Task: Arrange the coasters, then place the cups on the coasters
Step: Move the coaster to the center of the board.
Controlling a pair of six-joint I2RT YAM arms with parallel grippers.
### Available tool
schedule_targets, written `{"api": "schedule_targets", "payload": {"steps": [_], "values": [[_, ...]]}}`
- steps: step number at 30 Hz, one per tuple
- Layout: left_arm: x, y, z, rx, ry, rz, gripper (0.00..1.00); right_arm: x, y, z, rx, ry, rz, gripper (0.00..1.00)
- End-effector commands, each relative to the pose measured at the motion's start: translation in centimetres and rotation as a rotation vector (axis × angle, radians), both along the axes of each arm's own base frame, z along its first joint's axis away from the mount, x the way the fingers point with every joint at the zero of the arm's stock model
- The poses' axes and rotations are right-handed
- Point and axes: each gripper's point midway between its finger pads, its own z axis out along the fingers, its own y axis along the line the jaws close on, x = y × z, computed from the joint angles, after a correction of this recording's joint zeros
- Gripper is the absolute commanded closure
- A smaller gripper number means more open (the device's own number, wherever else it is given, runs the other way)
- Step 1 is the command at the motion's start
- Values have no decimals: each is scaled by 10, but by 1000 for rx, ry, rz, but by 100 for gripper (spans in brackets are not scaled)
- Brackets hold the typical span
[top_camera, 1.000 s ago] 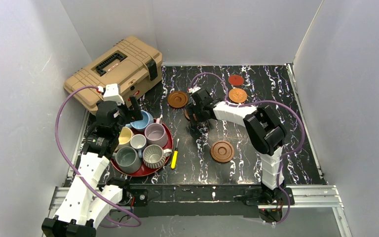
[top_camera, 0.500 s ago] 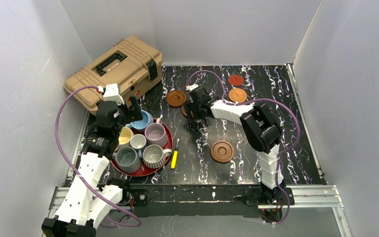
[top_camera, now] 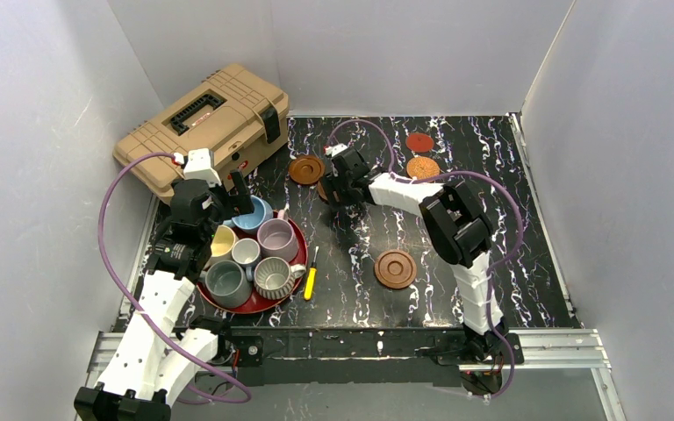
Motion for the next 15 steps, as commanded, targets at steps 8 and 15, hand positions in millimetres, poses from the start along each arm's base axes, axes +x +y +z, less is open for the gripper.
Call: {"api": "schedule_targets", "payload": {"steps": [8, 15], "values": [[1, 3, 4, 1, -5, 12, 1, -27, 4, -63, -84, 173, 66, 20], [2, 3, 4, 3, -6, 13, 1, -27, 17, -65, -82, 167, 79, 20]]}}
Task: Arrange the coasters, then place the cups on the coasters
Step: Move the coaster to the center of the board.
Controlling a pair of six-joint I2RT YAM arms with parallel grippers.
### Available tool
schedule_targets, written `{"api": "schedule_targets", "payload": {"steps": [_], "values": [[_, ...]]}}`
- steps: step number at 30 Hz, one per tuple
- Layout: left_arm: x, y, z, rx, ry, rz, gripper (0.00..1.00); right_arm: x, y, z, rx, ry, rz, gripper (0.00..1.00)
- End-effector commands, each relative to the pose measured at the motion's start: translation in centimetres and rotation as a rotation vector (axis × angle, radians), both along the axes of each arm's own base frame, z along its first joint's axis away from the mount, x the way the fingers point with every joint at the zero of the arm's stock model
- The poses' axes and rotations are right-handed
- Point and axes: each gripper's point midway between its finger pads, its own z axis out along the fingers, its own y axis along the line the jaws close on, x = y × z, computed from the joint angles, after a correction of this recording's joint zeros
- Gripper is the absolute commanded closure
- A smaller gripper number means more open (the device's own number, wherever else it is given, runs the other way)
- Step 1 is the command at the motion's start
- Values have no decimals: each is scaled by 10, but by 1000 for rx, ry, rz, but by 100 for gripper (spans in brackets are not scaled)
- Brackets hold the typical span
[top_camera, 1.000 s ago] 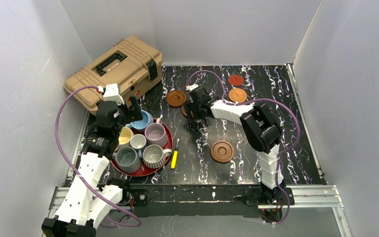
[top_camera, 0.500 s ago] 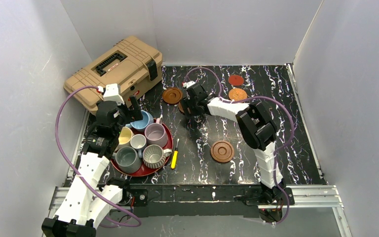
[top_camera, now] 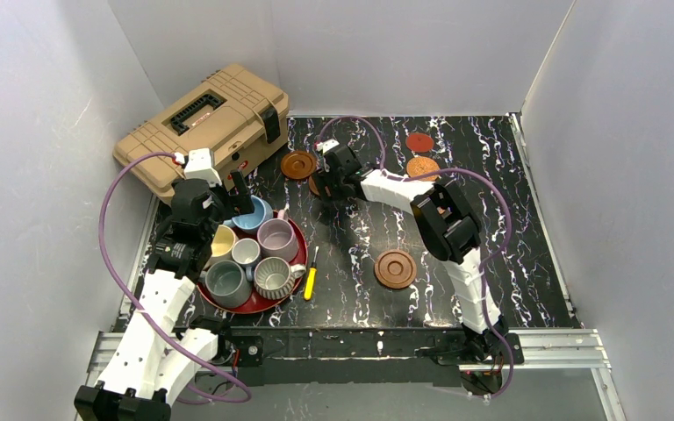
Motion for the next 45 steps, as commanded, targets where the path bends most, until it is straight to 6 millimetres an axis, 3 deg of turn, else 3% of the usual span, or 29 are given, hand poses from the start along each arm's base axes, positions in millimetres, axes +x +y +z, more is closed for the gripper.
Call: {"api": "schedule_targets", "payload": {"steps": [1, 11, 16, 21, 27, 31, 36, 45], "values": [[1, 3, 6, 2, -11, 12, 1, -45, -9, -67, -109, 193, 45, 20], [1, 3, 5, 4, -10, 13, 1, -46, -5, -67, -120, 181, 33, 18], [1, 4, 5, 6, -10, 16, 1, -45, -9, -55, -120, 164, 14, 10], [0, 5, 5, 9, -11, 18, 1, -45, -23, -21, -122, 105, -27, 3], [2, 4, 3, 11, 0, 17, 1, -48, -44, 54, -86, -22, -66, 2], [0, 5, 2, 11, 3, 19, 1, -69, -72, 88, -78, -48, -105, 2], [0, 4, 4, 6, -1, 14, 1, -111, -125, 98, -99, -32, -215, 2], [1, 2, -1, 9, 18, 8, 1, -195, -153, 85, 11, 173, -247, 15]]}}
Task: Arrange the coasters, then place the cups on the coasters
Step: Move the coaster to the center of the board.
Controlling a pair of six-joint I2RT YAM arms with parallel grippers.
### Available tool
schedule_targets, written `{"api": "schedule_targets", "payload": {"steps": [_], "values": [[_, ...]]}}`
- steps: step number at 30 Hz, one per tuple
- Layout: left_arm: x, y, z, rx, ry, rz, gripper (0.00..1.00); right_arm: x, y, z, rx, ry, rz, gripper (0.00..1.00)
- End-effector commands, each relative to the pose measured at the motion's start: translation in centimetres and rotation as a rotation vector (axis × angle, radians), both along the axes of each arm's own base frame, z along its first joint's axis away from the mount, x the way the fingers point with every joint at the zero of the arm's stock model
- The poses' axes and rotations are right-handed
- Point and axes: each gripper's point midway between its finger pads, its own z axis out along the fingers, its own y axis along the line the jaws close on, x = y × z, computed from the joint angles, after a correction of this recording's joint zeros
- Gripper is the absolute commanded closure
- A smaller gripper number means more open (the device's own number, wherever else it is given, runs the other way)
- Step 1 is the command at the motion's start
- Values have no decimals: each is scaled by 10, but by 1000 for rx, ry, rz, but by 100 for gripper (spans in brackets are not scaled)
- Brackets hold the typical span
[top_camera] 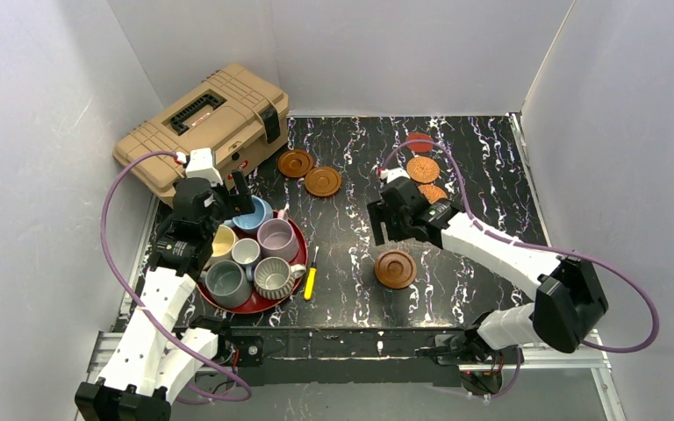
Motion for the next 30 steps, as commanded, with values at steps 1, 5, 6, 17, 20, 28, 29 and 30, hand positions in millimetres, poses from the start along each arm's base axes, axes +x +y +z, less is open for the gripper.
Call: {"api": "schedule_targets", "payload": {"steps": [1, 5, 6, 17, 20, 28, 29, 30], "values": [[0, 3, 3, 9, 6, 9, 1, -45, -6, -15, 56, 140, -37, 16], [0, 5, 1, 17, 11, 16, 1, -69, 2, -29, 81, 195, -19, 20], [0, 5, 1, 20, 13, 19, 1, -74, 3, -35, 75, 207, -13, 20], [3, 5, -4, 23, 31, 17, 1, -82, 15, -71, -42, 223, 21, 21], [3, 4, -3, 22, 30, 16, 1, -86, 15, -80, -77, 221, 24, 21], [2, 4, -2, 18, 24, 14, 1, -86, 16, -96, -120, 214, 22, 25], [2, 4, -2, 18, 25, 15, 1, -86, 17, -99, -121, 217, 23, 26], [2, 4, -2, 19, 25, 15, 1, -86, 18, -101, -120, 221, 23, 26]]}}
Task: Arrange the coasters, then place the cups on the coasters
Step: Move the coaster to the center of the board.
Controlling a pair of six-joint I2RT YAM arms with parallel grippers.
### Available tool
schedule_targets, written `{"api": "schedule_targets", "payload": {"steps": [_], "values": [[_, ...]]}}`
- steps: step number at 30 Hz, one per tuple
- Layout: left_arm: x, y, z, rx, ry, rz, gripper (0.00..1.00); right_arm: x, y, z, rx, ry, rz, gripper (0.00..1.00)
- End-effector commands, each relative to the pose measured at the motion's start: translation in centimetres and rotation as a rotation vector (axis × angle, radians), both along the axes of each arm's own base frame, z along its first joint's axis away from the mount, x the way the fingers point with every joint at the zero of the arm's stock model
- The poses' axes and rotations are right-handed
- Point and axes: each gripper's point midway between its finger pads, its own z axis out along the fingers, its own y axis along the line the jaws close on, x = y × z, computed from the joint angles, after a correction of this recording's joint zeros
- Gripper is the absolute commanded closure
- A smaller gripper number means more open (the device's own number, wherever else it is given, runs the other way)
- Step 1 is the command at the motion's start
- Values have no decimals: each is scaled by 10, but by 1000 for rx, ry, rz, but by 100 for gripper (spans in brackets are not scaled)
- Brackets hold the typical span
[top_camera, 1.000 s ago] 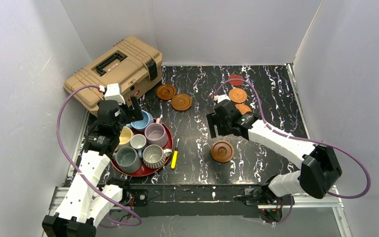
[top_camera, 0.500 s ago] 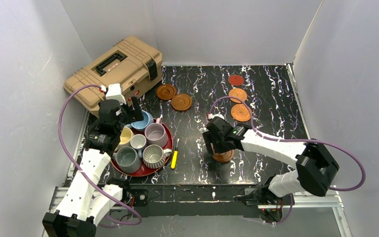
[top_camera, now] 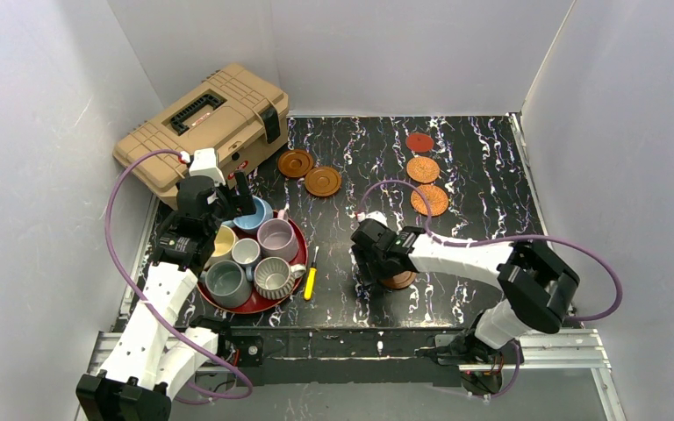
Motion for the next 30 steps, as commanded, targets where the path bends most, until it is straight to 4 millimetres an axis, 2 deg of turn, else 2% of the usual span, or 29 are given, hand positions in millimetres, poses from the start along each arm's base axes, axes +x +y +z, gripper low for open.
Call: {"api": "schedule_targets", "payload": {"steps": [1, 11, 16, 23, 30], "values": [[0, 4, 10, 4, -22, 13, 1, 5, 0, -14, -18, -13, -23, 27], [0, 3, 11, 3, -25, 12, 1, 12, 10, -20, -15, -20, -14, 32], [0, 4, 10, 7, -21, 15, 0, 26, 25, -16, 3, -60, -7, 33], [1, 5, 9, 10, -16, 16, 1, 42, 44, -20, 15, -94, 2, 34], [1, 5, 8, 12, -15, 18, 1, 68, 62, -28, 38, -120, -4, 36]]}}
